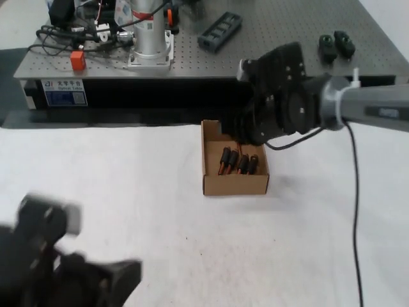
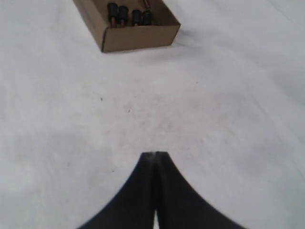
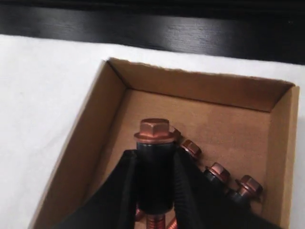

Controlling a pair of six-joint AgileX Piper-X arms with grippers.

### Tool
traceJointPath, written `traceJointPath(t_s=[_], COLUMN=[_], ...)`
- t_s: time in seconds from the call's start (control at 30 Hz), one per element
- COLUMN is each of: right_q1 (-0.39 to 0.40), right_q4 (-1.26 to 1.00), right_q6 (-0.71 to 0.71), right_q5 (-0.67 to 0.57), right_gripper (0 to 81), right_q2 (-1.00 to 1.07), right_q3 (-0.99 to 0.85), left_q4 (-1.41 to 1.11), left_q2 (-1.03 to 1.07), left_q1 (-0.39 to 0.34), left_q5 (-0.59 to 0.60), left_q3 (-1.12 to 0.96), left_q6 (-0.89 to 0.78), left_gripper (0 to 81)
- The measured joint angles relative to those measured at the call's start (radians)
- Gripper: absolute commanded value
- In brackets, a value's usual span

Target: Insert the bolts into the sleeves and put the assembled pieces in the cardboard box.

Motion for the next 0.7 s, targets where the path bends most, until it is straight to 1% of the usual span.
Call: traceJointPath(t_s=[0.07, 0.17, 0.2, 0.23, 0.37, 0.4, 0.43, 0.5, 0.57, 0.7], right_q1=[0.0, 0.0, 0.0, 0.0, 0.0, 0.0, 0.0, 0.0, 0.0, 0.0], right_q4=[0.04, 0.063, 0.063, 0.068, 0.079, 0.084, 0.091, 0.113, 0.126, 0.125], right_q6=[-0.006, -0.02, -0.021, -0.023, -0.023, -0.023, -0.023, -0.023, -0.025, -0.073], right_q5=[0.024, 0.036, 0.036, 0.036, 0.036, 0.036, 0.036, 0.037, 0.037, 0.03], right_gripper=[2.7, 1.5, 4.5, 9.4, 35.4, 38.4, 39.2, 35.5, 28.2, 13.5], right_q2=[0.059, 0.081, 0.082, 0.087, 0.103, 0.103, 0.096, 0.072, 0.02, -0.257], right_q3=[-0.041, -0.059, -0.06, -0.06, -0.06, -0.06, -0.063, -0.062, -0.034, 0.142], left_q4=[0.056, 0.137, 0.157, 0.18, 0.24, 0.249, 0.257, 0.276, 0.287, 0.342], left_q2=[-0.062, -0.127, -0.141, -0.156, -0.197, -0.202, -0.208, -0.217, -0.223, -0.258], left_q1=[0.0, 0.0, 0.0, 0.0, 0.0, 0.0, 0.0, 0.0, 0.0, 0.0], left_q5=[-0.024, -0.054, -0.061, -0.07, -0.088, -0.091, -0.1, -0.131, -0.148, -0.17], left_q3=[0.019, 0.029, 0.028, 0.028, 0.028, 0.028, 0.028, 0.028, 0.028, 0.028], left_q6=[-0.01, -0.028, -0.034, -0.041, -0.065, -0.064, -0.064, -0.064, -0.064, -0.095], left_gripper=[0.0, 0.0, 0.0, 0.0, 0.0, 0.0, 0.0, 0.1, 0.7, 0.7])
